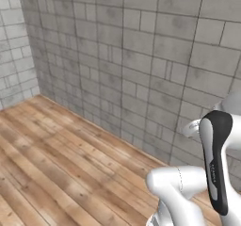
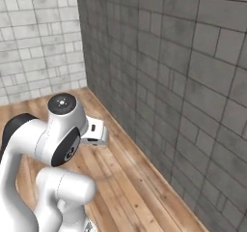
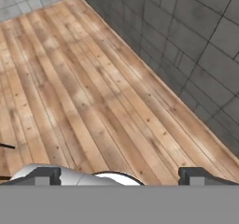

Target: Four empty soda cans are scattered around the kitchen. Gather all the cans and cluster them next to the stove for recycling.

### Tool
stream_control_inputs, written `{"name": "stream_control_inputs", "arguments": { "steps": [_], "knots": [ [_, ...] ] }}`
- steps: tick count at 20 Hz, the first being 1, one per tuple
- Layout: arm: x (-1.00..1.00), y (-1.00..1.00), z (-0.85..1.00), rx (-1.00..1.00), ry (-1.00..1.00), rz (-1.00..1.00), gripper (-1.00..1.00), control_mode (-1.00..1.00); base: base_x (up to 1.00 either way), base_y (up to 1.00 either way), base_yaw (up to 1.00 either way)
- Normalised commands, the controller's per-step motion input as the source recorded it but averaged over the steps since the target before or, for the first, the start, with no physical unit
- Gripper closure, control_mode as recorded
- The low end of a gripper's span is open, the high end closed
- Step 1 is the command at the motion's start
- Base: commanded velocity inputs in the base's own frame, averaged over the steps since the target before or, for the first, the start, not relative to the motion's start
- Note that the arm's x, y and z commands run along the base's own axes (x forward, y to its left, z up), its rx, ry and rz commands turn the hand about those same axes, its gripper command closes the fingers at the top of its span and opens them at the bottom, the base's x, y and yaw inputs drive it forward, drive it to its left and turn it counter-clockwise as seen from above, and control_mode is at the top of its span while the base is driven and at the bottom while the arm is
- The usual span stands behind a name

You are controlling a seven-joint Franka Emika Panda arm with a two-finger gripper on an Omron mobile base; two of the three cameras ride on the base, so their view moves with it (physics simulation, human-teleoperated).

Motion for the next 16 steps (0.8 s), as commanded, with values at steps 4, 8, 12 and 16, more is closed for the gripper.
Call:
{"name": "stream_control_inputs", "arguments": {
  "steps": [4,8,12,16],
  "knots": [
    [0.00,0.00,0.00,0.00,0.00,0.00,-1.00,1.00,0.66,0.21,0.26],
    [0.00,0.00,0.00,0.00,0.00,0.00,-1.00,1.00,0.63,0.25,0.27],
    [0.00,0.00,0.00,0.00,0.00,0.00,-1.00,1.00,0.63,0.12,0.31],
    [0.00,0.00,0.00,0.00,0.00,0.00,-1.00,1.00,0.51,0.00,0.38]
  ]
}}
